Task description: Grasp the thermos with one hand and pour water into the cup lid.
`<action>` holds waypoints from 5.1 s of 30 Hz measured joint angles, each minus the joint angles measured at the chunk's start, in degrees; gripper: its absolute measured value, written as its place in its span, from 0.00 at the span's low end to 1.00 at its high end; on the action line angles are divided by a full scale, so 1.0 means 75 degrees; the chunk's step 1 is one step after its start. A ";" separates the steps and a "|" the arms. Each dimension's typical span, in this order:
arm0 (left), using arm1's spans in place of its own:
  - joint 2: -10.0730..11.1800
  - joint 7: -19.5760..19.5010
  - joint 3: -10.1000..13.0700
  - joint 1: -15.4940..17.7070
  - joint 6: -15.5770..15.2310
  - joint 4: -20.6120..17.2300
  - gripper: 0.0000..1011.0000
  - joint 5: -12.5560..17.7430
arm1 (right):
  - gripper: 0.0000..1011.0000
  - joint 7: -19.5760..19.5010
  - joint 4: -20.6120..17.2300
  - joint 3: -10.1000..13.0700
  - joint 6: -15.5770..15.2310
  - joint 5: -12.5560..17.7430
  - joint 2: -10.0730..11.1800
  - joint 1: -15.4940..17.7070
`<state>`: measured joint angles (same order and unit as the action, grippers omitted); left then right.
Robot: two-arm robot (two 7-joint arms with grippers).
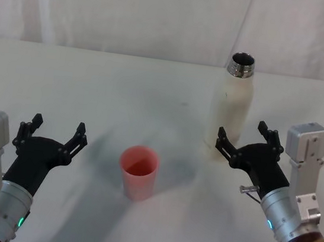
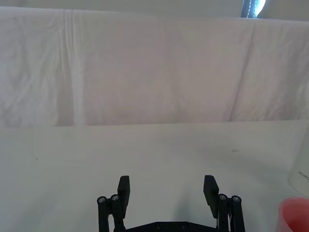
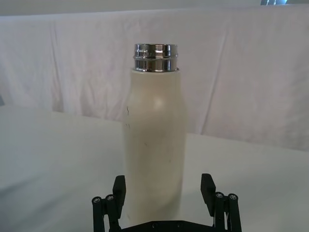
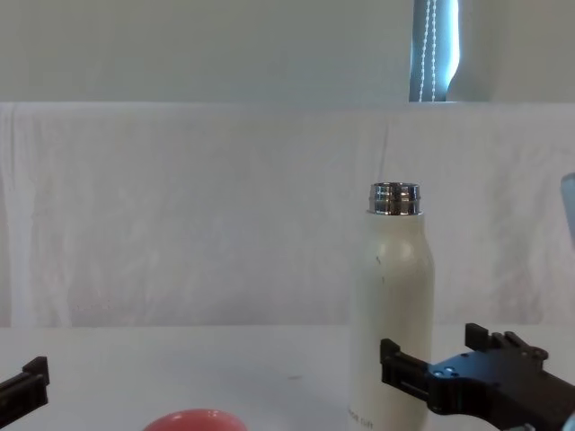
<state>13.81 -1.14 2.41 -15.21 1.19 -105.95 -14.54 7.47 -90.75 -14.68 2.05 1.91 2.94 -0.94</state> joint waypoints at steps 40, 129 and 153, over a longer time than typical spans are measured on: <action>0.0000 0.0000 0.0000 0.0000 0.0000 0.0000 0.99 0.0000 | 0.99 0.0054 0.1115 -0.0159 0.0143 0.0159 -0.0372 -0.1030; 0.0000 0.0000 0.0000 0.0000 0.0000 0.0000 0.99 0.0000 | 0.94 0.0173 0.0181 -0.0339 -0.0602 0.0025 -0.0054 -0.1175; 0.0000 0.0000 0.0000 0.0000 0.0000 0.0000 0.99 0.0000 | 0.94 0.0170 0.0217 -0.0334 -0.0569 0.0026 -0.0065 -0.1187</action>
<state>13.81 -1.14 2.42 -15.21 1.19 -105.95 -14.54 8.75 -89.12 -17.19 -2.22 2.10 2.45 -9.84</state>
